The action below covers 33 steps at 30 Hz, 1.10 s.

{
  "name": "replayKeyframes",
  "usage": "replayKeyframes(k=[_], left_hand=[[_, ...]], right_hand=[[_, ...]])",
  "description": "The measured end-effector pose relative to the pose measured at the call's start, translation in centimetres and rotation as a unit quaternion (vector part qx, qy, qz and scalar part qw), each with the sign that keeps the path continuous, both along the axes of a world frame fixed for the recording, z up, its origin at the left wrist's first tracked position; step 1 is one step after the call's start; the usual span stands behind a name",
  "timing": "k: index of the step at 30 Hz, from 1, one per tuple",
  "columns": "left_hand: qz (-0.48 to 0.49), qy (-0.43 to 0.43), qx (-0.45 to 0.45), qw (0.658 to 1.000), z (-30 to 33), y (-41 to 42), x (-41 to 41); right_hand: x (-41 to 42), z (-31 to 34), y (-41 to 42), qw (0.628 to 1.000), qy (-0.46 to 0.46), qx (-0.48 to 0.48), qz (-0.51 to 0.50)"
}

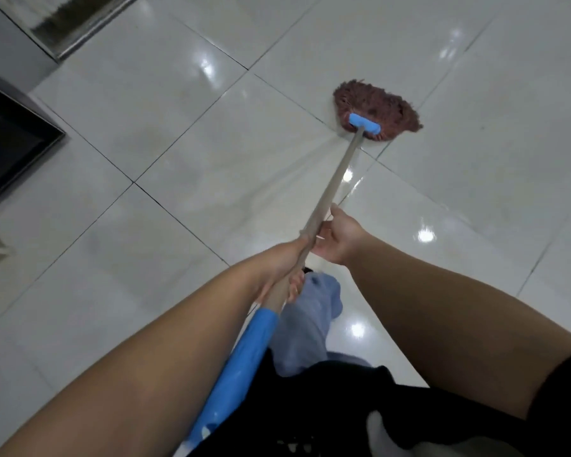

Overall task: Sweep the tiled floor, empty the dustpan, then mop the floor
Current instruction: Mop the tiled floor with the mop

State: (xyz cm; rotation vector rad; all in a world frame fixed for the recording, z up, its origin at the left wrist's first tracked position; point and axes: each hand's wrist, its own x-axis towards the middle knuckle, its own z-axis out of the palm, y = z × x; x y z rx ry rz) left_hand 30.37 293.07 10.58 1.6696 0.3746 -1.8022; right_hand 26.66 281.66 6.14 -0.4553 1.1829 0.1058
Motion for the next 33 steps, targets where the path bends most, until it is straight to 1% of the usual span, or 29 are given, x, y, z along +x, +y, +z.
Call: replayKeyframes(k=[2,6,12,15,19,22,23,24,26,29,31,33], left_hand=[[-0.005,0.012,0.006,1.0,0.8,2.2,-1.3],[-0.021,0.008,0.023,0.999,2.0,7.3,-2.7],[-0.064,-0.02,0.055,0.996,3.9,18.1,-2.1],[-0.095,-0.021,0.064,0.993,4.3,25.9,-1.5],[-0.12,-0.001,0.079,0.99,5.0,39.3,-0.8],[-0.152,0.001,0.116,0.982,6.2,49.9,-0.4],[-0.159,-0.003,0.137,0.978,6.9,54.0,-0.3],[-0.177,-0.006,0.152,0.973,7.2,56.4,-0.2],[-0.191,-0.016,0.191,0.963,7.8,60.2,0.2],[-0.223,-0.078,0.242,0.941,8.2,63.9,1.1],[-0.247,-0.103,0.249,0.931,7.8,64.4,1.3],[-0.252,-0.1,0.254,0.928,7.3,63.8,1.9]], right_hand=[[-1.7,0.2,2.8,1.0,-0.006,0.012,-0.011],[-3.3,0.7,8.3,0.999,-0.019,0.022,-0.034],[-2.5,2.3,18.0,0.998,-0.017,0.051,-0.012],[-1.7,2.1,25.1,0.998,-0.003,0.061,0.001],[-0.6,0.2,37.3,0.997,0.038,0.055,-0.041],[-0.2,-1.0,46.9,0.99,0.072,0.107,-0.053],[0.1,-1.1,51.0,0.986,0.084,0.134,-0.045],[0.1,-1.0,53.3,0.984,0.087,0.153,-0.039],[0.6,-0.8,57.2,0.979,0.08,0.184,-0.042],[1.7,0.0,61.7,0.971,0.098,0.212,-0.052],[2.3,-0.1,62.5,0.968,0.119,0.211,-0.066],[2.9,-0.5,62.0,0.965,0.125,0.21,-0.093]])
